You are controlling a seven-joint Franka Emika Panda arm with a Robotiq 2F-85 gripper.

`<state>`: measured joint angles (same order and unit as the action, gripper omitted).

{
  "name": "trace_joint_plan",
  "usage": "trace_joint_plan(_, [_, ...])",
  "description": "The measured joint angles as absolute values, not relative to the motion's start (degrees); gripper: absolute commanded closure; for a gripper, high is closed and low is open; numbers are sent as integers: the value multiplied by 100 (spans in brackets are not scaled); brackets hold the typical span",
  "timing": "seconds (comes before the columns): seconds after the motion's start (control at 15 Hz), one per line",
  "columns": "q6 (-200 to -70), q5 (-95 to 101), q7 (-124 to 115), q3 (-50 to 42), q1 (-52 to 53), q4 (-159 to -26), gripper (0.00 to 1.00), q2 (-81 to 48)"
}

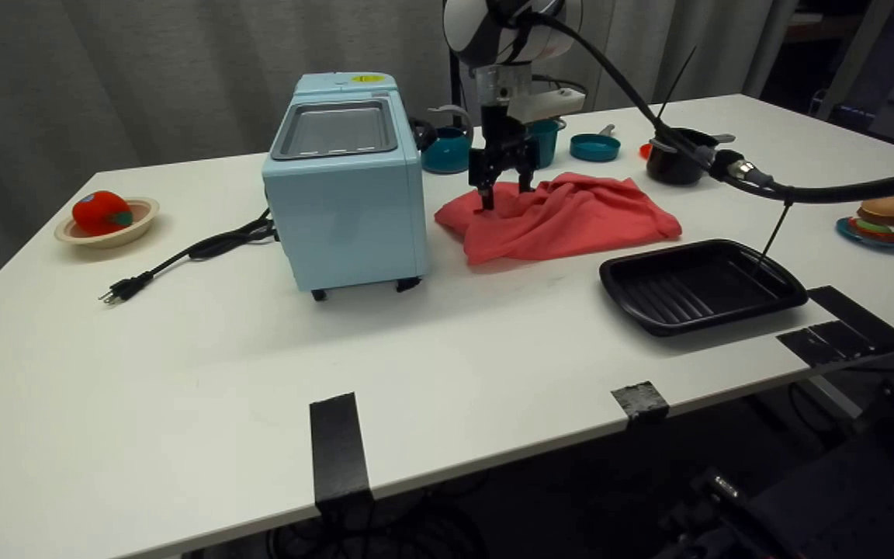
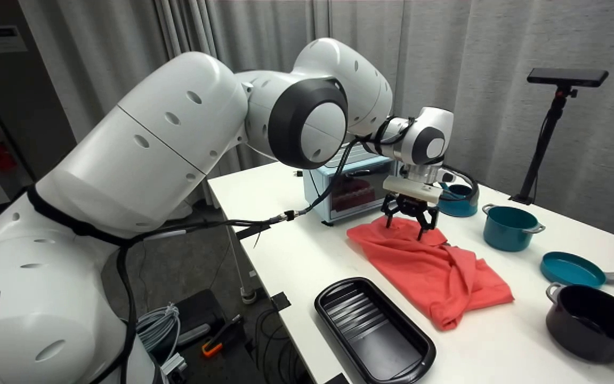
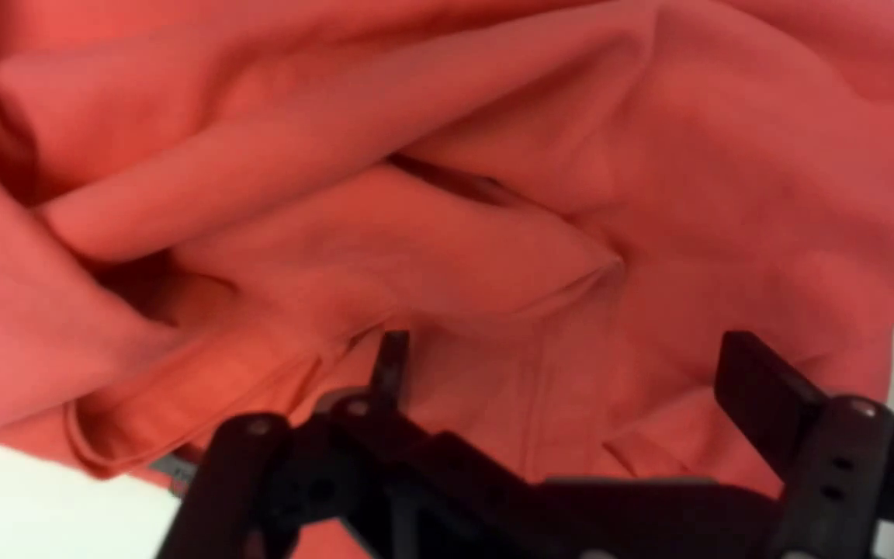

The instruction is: Unfold the shirt

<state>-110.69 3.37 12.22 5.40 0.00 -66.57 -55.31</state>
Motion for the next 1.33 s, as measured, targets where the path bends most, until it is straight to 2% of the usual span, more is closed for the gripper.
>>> trace_joint_plan(0.13, [-11068,337,1222,539,4,-6657,26,-5630])
trace_joint_plan(0.73, [-11068,337,1225,507,-7,-6631,95,-5643])
trace_joint_plan(0.8, [-11068,337,1226,506,-7,-6632,100,-5624])
trace_joint_plan(0.87, [-11068,337,1228,501,-7,-6632,100,-5606])
trace_joint_plan(1.33, [-11174,417,1235,470,0,-6693,98,-5330])
